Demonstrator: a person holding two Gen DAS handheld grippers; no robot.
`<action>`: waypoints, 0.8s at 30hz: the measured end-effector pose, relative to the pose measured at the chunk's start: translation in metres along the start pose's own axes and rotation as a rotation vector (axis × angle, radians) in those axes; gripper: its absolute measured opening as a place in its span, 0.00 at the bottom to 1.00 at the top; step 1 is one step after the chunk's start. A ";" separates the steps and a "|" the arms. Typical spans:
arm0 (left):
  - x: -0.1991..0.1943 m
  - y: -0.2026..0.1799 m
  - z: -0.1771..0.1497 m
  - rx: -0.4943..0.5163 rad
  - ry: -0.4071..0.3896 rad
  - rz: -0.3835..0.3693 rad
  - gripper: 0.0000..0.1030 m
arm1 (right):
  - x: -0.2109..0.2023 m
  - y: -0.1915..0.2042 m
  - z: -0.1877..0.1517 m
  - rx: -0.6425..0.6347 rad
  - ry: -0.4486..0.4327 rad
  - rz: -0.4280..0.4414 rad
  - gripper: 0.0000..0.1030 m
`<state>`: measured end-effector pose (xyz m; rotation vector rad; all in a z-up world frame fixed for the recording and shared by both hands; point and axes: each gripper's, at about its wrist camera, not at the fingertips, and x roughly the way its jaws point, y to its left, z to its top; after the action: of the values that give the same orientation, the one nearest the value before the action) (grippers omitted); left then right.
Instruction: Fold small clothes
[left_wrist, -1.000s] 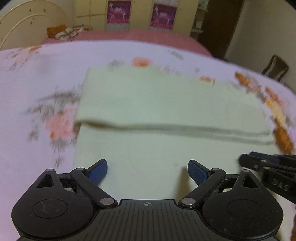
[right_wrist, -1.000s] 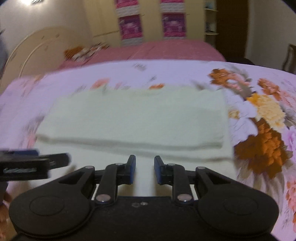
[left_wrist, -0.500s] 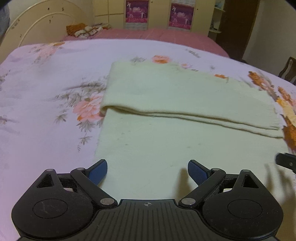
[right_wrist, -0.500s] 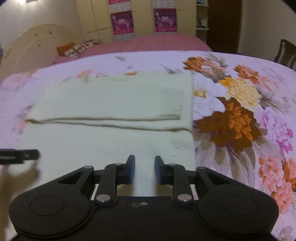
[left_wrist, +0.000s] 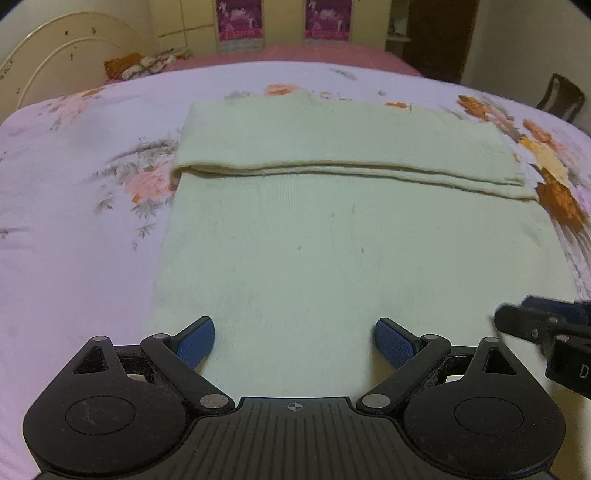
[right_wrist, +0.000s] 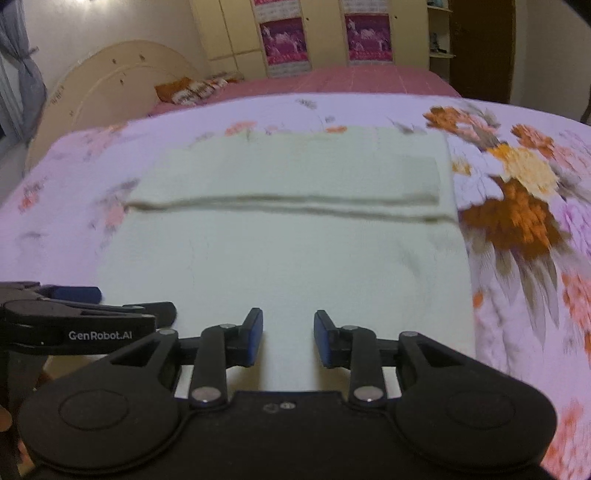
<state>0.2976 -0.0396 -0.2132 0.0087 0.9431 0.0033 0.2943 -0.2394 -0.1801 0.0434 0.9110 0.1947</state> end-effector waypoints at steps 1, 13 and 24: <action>-0.002 0.001 -0.003 0.005 -0.004 0.000 0.91 | 0.000 -0.001 -0.005 0.006 0.010 -0.013 0.30; -0.042 0.024 -0.037 0.014 -0.006 -0.019 0.91 | -0.041 0.011 -0.046 0.040 -0.004 -0.103 0.33; -0.070 0.012 -0.079 0.082 -0.002 -0.005 0.91 | -0.061 0.044 -0.086 0.005 0.019 -0.078 0.36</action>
<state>0.1926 -0.0277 -0.2031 0.0827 0.9407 -0.0402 0.1831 -0.2112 -0.1796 0.0104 0.9304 0.1211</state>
